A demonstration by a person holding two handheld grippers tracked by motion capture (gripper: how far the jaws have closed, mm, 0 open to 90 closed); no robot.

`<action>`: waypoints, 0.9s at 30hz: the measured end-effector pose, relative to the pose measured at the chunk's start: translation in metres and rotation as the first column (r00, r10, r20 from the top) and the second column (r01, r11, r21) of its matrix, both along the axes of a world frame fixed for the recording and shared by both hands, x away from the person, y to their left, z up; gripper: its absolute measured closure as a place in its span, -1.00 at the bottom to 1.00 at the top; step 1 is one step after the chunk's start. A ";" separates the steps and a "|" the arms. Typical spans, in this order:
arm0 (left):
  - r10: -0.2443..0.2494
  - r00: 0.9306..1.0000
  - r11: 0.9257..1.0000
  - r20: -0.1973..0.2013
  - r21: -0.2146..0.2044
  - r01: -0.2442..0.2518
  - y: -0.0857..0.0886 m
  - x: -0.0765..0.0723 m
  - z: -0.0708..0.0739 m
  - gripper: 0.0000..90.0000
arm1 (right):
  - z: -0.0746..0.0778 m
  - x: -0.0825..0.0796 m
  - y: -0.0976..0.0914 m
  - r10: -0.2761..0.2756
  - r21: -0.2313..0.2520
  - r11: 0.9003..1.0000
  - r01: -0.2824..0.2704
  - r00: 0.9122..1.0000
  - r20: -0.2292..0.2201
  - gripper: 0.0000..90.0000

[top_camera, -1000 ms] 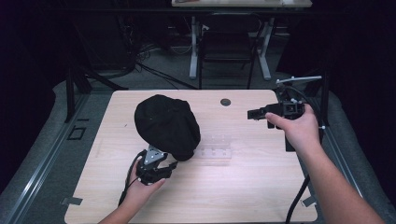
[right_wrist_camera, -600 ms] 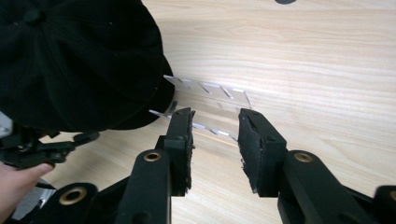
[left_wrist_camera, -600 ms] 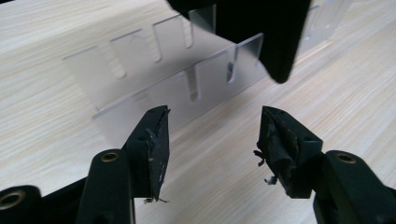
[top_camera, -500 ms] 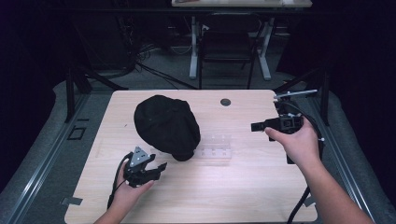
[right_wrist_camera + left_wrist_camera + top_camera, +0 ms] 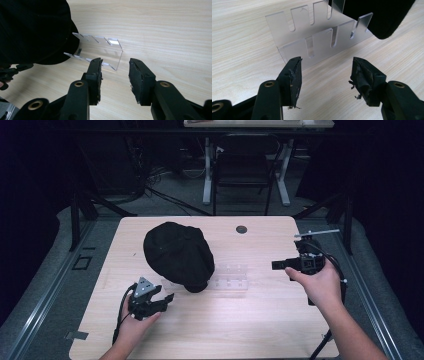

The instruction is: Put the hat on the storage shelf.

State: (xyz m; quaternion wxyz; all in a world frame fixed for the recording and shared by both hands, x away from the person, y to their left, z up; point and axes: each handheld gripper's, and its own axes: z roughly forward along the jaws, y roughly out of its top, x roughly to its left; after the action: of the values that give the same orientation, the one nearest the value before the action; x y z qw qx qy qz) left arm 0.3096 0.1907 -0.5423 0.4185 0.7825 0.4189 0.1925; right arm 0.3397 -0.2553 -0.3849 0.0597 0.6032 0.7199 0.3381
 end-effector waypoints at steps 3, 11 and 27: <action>-0.006 1.000 1.000 0.001 -0.001 0.006 -0.001 0.000 -0.001 -0.06 | -0.003 -0.003 0.001 0.002 -0.062 0.998 -0.001 1.000 0.013 0.37; -0.019 1.000 1.000 -0.003 -0.001 0.019 -0.003 -0.002 -0.003 -0.06 | -0.015 -0.013 0.004 0.015 -0.081 0.997 -0.012 0.999 0.035 0.36; -0.038 0.999 0.999 0.006 -0.014 0.038 -0.009 -0.003 -0.005 -0.06 | -0.046 -0.027 0.004 0.022 -0.117 0.993 -0.009 0.993 0.113 0.22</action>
State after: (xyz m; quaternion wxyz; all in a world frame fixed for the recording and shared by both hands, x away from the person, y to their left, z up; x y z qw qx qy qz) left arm 0.3062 0.1818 -0.5468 0.4291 0.7867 0.4039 0.1838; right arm 0.3122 -0.2511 -0.4314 0.1334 0.5727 0.7385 0.3300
